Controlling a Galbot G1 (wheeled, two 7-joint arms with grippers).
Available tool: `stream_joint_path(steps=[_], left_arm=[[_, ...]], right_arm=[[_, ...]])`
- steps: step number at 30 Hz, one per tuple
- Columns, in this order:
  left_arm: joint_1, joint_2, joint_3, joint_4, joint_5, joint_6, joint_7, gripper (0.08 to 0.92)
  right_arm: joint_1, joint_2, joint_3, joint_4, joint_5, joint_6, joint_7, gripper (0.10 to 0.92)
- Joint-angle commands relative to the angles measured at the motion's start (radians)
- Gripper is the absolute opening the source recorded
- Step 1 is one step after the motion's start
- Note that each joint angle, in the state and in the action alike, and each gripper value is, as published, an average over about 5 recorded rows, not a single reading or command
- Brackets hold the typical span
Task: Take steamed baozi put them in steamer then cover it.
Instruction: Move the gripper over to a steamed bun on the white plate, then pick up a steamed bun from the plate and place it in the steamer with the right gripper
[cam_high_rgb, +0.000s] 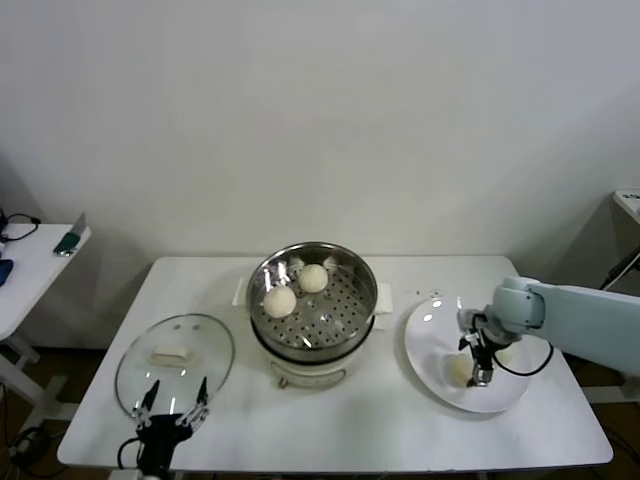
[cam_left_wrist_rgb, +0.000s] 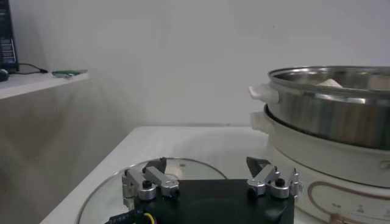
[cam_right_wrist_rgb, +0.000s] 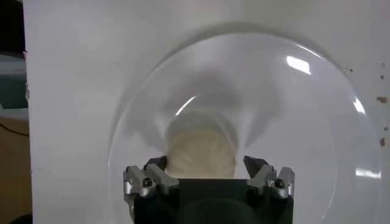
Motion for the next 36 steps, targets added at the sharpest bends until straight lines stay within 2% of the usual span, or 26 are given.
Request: stream_joint_path(steps=[1, 5, 8, 12, 16, 20, 24, 31, 36], left_arm=[[0.0, 0.001, 0.0, -0.001, 0.001, 0.001, 0.0, 0.823], [0.002, 0.001, 0.0, -0.002, 0.001, 0.001, -0.001, 0.823], [0.002, 0.001, 0.0, -0.002, 0.001, 0.001, -0.001, 0.823], [0.001, 0.002, 0.001, -0.005, 0.0, 0.003, -0.001, 0.823], [0.0, 0.001, 0.003, -0.008, 0.002, 0.006, -0.001, 0.823], [0.0, 0.001, 0.004, -0.011, 0.004, 0.008, -0.001, 0.823], [0.0, 0.002, 0.005, -0.018, 0.009, 0.012, 0.0, 0.823], [0.009, 0.003, 0.006, -0.034, 0.016, 0.019, 0.002, 0.823], [0.012, 0.0, 0.002, -0.039, 0.015, 0.019, 0.002, 0.823]], right_arm=[[-0.004, 0.005, 0.002, 0.002, -0.014, 0.0, -0.012, 0.765], [0.036, 0.005, -0.017, 0.012, -0.026, 0.012, -0.033, 0.667], [0.102, 0.015, -0.056, 0.019, -0.04, 0.04, -0.069, 0.641], [0.264, 0.052, -0.122, 0.017, -0.081, 0.131, -0.16, 0.637], [0.456, 0.14, -0.164, -0.014, -0.11, 0.327, -0.254, 0.641], [0.627, 0.25, -0.147, -0.001, -0.105, 0.514, -0.294, 0.644], [0.734, 0.341, -0.094, 0.071, -0.088, 0.589, -0.305, 0.645], [0.685, 0.483, -0.033, 0.243, -0.15, 0.623, -0.27, 0.645], [0.552, 0.568, -0.018, 0.266, -0.252, 0.631, -0.222, 0.643]])
